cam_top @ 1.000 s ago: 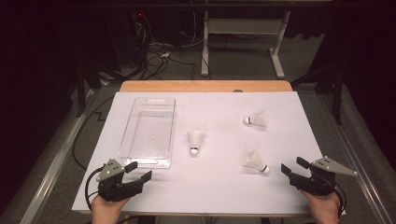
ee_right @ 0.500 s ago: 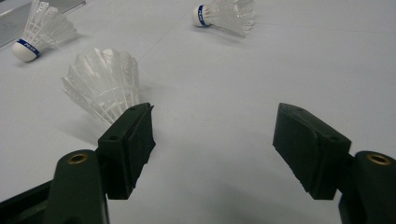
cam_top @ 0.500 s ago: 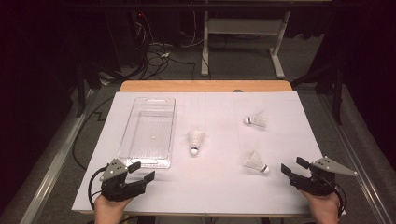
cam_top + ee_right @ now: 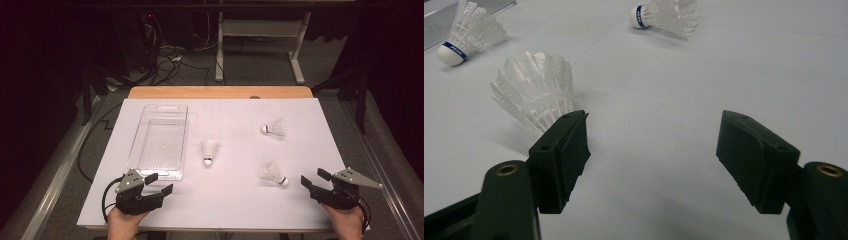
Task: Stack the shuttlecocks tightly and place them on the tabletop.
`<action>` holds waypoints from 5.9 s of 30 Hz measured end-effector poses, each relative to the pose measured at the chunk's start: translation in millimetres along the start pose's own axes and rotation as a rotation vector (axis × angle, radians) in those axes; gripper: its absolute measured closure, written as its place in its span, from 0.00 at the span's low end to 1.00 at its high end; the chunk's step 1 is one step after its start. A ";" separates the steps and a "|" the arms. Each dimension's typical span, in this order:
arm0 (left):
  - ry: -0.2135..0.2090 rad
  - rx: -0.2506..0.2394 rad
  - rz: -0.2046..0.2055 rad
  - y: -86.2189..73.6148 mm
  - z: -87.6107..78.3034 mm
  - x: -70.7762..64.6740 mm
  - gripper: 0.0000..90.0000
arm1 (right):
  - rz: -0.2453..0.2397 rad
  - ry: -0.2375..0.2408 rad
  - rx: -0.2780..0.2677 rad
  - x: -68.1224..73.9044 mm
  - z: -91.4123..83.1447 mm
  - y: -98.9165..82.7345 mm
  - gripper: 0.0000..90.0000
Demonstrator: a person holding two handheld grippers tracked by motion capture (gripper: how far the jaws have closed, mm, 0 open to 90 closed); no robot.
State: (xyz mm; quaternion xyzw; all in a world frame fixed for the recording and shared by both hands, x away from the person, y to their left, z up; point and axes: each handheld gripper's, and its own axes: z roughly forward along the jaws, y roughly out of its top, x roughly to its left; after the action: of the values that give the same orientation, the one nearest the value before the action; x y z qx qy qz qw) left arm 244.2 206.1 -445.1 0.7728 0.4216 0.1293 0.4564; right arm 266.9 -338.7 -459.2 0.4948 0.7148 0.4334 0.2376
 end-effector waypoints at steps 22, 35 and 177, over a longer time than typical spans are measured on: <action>-0.060 0.023 0.035 9.2 22.7 -18.5 0.38 | -0.001 0.003 0.001 -0.1 0.2 0.0 0.32; -0.082 0.035 0.049 12.6 31.9 -27.6 0.38 | -0.008 0.006 0.003 0.4 0.5 0.1 0.32; -0.052 0.246 -0.004 133.7 124.8 -17.4 0.41 | 0.001 0.032 0.039 -1.7 6.0 -0.7 0.32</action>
State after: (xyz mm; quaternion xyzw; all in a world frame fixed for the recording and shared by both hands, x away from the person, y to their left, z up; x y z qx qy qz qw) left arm 377.8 87.8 -401.7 0.8252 0.4237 0.0558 0.3694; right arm 271.9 -338.1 -463.0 0.4929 0.7265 0.4273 0.2161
